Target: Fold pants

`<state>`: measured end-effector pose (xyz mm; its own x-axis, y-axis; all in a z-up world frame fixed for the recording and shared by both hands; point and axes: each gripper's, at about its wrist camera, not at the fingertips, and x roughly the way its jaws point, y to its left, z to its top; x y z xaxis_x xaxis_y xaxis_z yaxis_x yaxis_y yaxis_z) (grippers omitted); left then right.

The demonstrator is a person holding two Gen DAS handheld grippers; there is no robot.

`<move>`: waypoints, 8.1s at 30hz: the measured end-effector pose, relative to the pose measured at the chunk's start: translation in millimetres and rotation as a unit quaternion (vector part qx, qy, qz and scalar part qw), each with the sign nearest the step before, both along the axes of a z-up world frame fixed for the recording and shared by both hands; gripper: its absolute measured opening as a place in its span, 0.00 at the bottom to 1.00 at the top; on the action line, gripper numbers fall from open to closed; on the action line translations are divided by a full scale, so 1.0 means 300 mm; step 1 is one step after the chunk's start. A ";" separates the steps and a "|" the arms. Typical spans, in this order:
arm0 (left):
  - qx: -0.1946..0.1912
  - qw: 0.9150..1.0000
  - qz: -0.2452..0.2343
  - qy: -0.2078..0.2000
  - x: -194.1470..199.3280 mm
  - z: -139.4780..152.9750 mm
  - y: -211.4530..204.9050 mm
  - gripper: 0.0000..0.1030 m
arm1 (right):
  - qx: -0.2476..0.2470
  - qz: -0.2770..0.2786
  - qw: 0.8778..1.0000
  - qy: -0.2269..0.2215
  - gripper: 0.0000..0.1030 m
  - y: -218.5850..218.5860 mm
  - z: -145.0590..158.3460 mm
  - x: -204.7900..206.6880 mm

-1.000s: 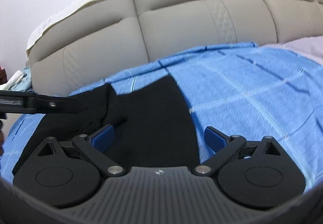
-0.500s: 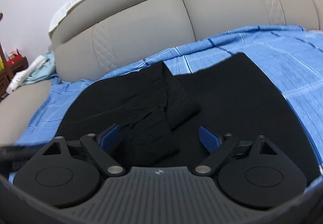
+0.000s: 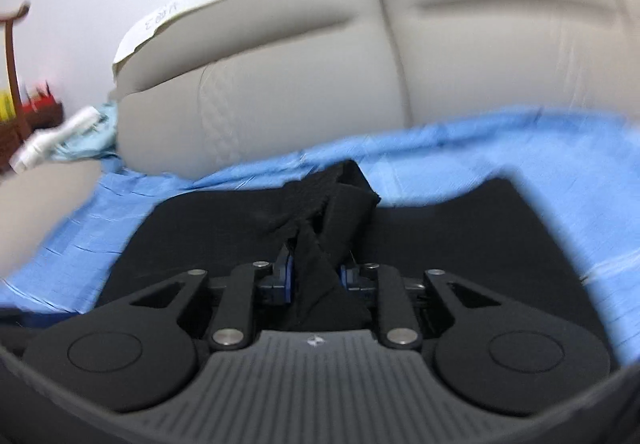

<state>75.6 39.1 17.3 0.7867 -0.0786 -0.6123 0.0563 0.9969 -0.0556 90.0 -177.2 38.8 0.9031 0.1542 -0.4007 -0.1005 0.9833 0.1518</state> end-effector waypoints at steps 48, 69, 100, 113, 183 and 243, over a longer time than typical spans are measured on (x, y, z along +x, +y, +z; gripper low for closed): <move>-0.002 1.000 -0.002 0.013 0.557 0.103 -0.089 0.55 | -0.175 -0.050 0.983 0.005 0.59 -0.257 0.010 0.128; -0.062 0.989 -0.114 0.067 0.579 0.015 -0.108 0.81 | 0.049 0.060 0.989 0.123 0.63 -0.539 -0.032 0.280; -0.038 0.999 0.022 0.013 0.725 0.055 -0.020 0.20 | 0.072 0.067 0.990 0.097 0.31 -0.329 0.026 0.513; 0.054 0.996 0.072 0.005 1.026 -0.038 0.001 0.31 | 0.032 0.076 0.992 0.098 0.32 -0.158 -0.046 0.861; 0.030 0.999 0.027 0.011 0.237 -0.065 -0.087 1.00 | -0.089 0.038 0.993 0.060 1.00 0.036 -0.092 0.138; 0.024 0.999 0.035 0.011 0.229 -0.071 -0.101 1.00 | -0.088 0.043 0.994 0.055 1.00 0.029 -0.099 0.136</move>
<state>144.3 8.9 -4.0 0.7751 0.0056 -0.6318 -0.0142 0.9999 -0.0086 130.9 -168.6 9.1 0.8389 0.1477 -0.5238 -0.1774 0.9841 -0.0067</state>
